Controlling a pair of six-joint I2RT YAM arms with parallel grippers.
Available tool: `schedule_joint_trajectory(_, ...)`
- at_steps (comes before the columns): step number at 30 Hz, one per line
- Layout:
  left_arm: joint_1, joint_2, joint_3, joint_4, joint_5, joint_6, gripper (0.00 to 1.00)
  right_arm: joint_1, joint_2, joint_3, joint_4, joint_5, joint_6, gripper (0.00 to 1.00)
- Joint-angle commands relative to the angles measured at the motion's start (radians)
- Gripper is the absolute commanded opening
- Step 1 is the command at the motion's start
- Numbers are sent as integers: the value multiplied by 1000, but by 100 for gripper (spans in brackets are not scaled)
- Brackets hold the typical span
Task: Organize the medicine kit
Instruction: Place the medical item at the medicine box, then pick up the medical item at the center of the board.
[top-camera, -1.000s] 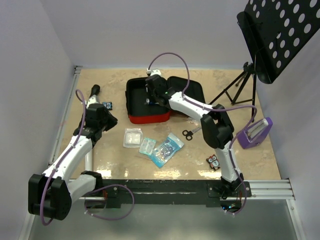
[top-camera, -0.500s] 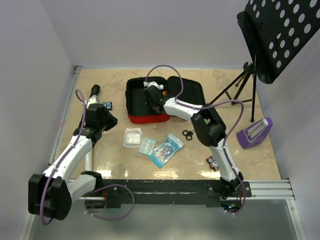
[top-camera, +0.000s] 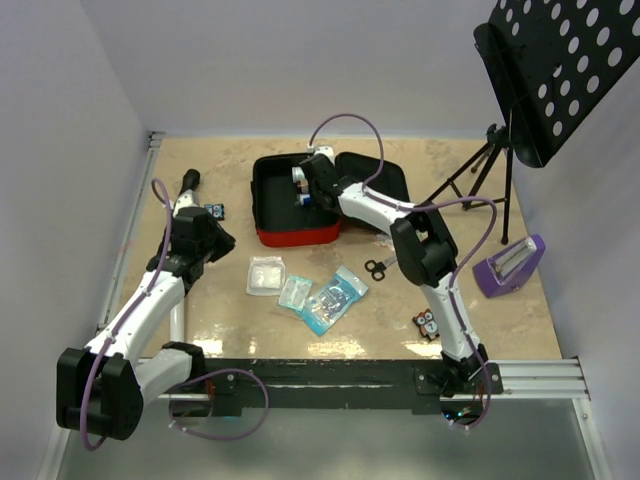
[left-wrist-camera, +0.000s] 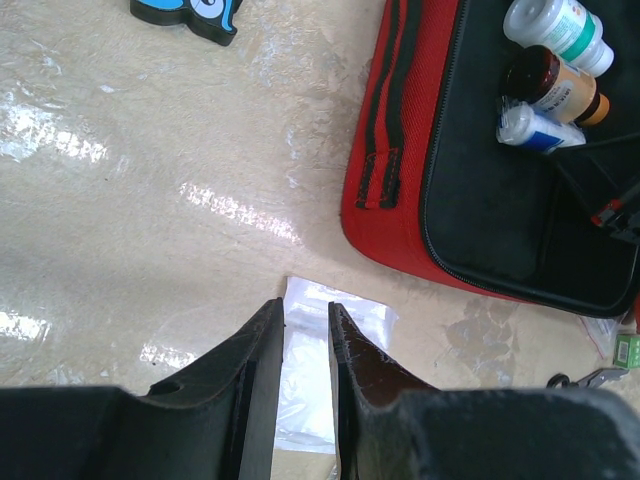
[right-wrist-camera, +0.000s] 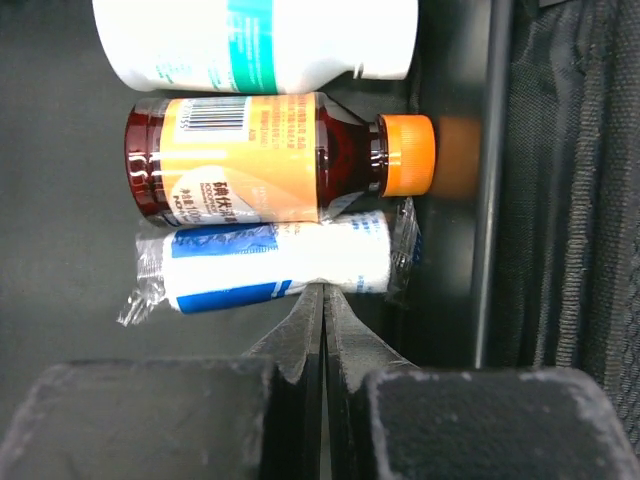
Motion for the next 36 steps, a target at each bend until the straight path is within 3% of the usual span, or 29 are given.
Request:
schedule_joint_trajectory(1, 0, -10, 6, 5, -4, 26, 29, 7, -96, -66, 99, 7, 11, 0)
schedule_joint_trajectory(4, 0, -18, 6, 4, -6, 26, 29, 21, -197, -142, 145, -26, 17, 4)
schedule_joint_trajectory(10, 0, -39, 35, -30, -27, 33, 29, 60, -430, -252, 128, -10, 47, 51)
schedule_joint_trajectory(12, 0, -53, 42, -39, -38, 36, 30, 72, -525, -323, 122, -10, 66, 62)
schedule_joint_trajectory(14, 0, -67, 47, -42, -47, 33, 30, 81, -622, -418, 102, -8, 99, 67)
schedule_joint_trajectory(20, 0, -102, 32, -47, -27, 12, 30, 145, -967, -822, 131, -82, 281, 75)
schedule_joint_trajectory(25, 0, -134, -13, -25, 17, -14, 30, 181, -1134, -1073, 157, -117, 441, 76)
schedule_joint_trajectory(29, 0, -145, -33, -28, 43, -20, 30, 181, -1190, -1173, 190, -137, 507, 79)
schedule_joint_trajectory(36, 0, -191, -71, -38, 53, -30, 30, 181, -1119, -1297, 299, -218, 590, 82)
